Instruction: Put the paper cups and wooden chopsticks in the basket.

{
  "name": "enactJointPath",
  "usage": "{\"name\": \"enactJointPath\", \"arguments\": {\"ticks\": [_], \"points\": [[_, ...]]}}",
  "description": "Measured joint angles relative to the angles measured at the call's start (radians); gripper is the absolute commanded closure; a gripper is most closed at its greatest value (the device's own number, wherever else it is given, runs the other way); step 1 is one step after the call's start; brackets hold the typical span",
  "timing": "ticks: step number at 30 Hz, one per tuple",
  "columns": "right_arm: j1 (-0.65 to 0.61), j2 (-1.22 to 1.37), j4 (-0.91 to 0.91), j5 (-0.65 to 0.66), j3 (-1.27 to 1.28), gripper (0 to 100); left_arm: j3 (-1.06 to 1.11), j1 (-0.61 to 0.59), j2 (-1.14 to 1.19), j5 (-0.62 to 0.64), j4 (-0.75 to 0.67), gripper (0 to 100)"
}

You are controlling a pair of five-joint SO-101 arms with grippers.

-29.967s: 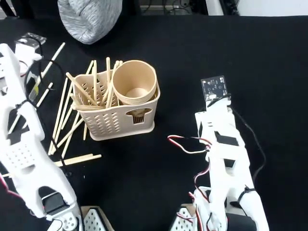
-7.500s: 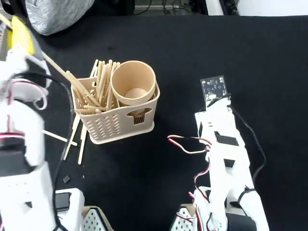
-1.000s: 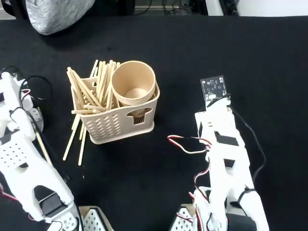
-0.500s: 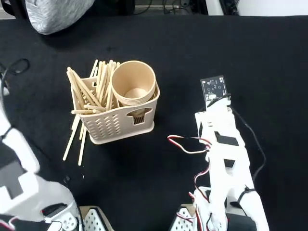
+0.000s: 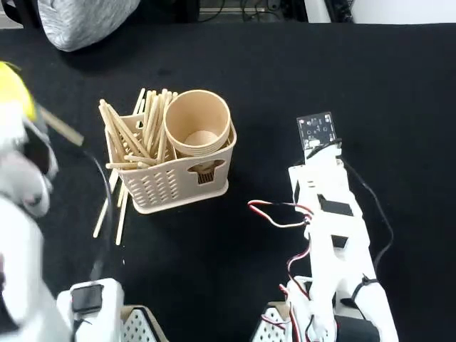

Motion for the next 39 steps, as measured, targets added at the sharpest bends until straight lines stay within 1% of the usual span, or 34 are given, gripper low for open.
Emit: {"name": "enactJointPath", "arguments": {"ticks": [5, 8, 10, 14, 19, 23, 26, 28, 31, 35, 39], "points": [[0.000, 0.000, 0.000, 0.000, 0.000, 98.4, 0.370, 0.146, -0.236, 0.002, -0.258, 97], [0.000, 0.000, 0.000, 0.000, 0.000, 98.4, 0.589, 0.190, -0.292, 0.002, -0.390, 97], [0.000, 0.000, 0.000, 0.000, 0.000, 98.4, 0.697, 0.201, -0.318, 0.002, -0.448, 97], [0.000, 0.000, 0.000, 0.000, 0.000, 98.4, 0.756, 0.209, -0.334, 0.002, -0.457, 97], [0.000, 0.000, 0.000, 0.000, 0.000, 98.4, 0.752, 0.210, -0.336, 0.002, -0.399, 97], [0.000, 0.000, 0.000, 0.000, 0.000, 98.4, 0.663, 0.212, -0.288, 0.002, -0.361, 97], [0.000, 0.000, 0.000, 0.000, 0.000, 98.4, 0.517, 0.212, -0.239, 0.002, -0.342, 97], [0.000, 0.000, 0.000, 0.000, 0.000, 98.4, 0.388, 0.212, -0.184, 0.002, -0.285, 97], [0.000, 0.000, 0.000, 0.000, 0.000, 98.4, 0.169, 0.212, -0.069, 0.002, -0.140, 97], [0.000, 0.000, 0.000, 0.000, 0.000, 98.4, -0.147, 0.212, 0.121, 0.002, 0.121, 97], [0.000, 0.000, 0.000, 0.000, 0.000, 98.4, -0.404, 0.212, 0.322, 0.003, 0.334, 97]]}}
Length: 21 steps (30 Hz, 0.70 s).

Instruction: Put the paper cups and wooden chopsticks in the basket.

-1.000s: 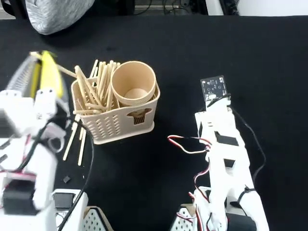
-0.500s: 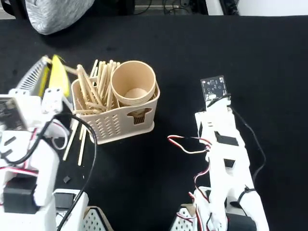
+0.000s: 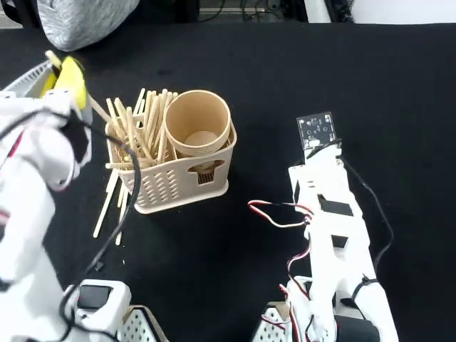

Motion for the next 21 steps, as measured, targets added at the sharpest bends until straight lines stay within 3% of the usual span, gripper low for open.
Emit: {"name": "enactJointPath", "arguments": {"ticks": [5, 11, 17, 21], "points": [[0.000, 0.000, 0.000, 0.000, 0.000, 98.4, -0.164, 0.000, 0.155, 0.002, 0.158, 97], [0.000, 0.000, 0.000, 0.000, 0.000, 98.4, -0.110, 0.000, 0.210, 0.002, 0.178, 96], [0.000, 0.000, 0.000, 0.000, 0.000, 98.4, -0.035, 0.002, 0.216, 0.002, 0.193, 67], [0.000, 0.000, 0.000, 0.000, 0.000, 98.4, -0.035, 0.002, 0.216, 0.000, 0.239, 69]]}}
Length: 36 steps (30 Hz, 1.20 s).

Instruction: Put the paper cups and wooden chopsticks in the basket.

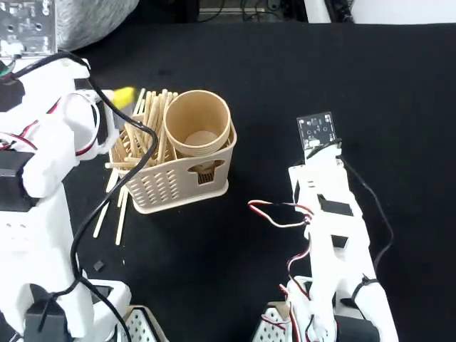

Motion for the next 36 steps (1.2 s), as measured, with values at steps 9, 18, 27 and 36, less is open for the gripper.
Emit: {"name": "enactJointPath", "arguments": {"ticks": [9, 18, 27, 36], "points": [[0.000, 0.000, 0.000, 0.000, 0.000, 98.4, 0.008, -0.002, -0.147, -0.002, 0.052, 69], [0.000, 0.000, 0.000, 0.000, 0.000, 98.4, 0.367, -0.443, -0.212, -0.094, -0.097, 69], [-0.003, 0.000, 0.000, 0.000, 0.000, 98.4, 0.733, -0.531, 0.192, -0.247, -0.502, 69], [-0.003, 0.000, 0.000, 0.000, 0.000, 98.4, 0.764, -0.250, 0.368, -0.290, -0.454, 69]]}}
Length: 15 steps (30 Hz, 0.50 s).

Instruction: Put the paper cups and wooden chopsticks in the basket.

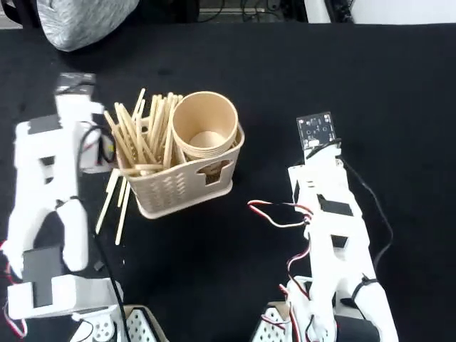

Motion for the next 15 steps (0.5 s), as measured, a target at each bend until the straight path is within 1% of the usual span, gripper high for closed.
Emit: {"name": "enactJointPath", "arguments": {"ticks": [2, 6, 9, 12, 15], "points": [[0.000, 0.000, 0.000, 0.000, 0.000, 98.4, 0.002, 0.049, 0.000, 0.003, 0.025, 69], [0.000, 0.000, 0.000, 0.000, 0.000, 98.4, 0.003, 0.120, 0.000, 0.069, 0.038, 69], [0.000, 0.000, 0.000, 0.000, 0.000, 98.4, 0.003, 0.152, 0.000, 0.106, 0.037, 69], [0.000, 0.000, 0.000, 0.000, 0.000, 98.4, 0.003, 0.183, 0.000, 0.115, 0.017, 69], [0.000, 0.000, 0.000, 0.000, 0.000, 98.4, -0.011, 0.175, 0.000, 0.106, -0.005, 69]]}}
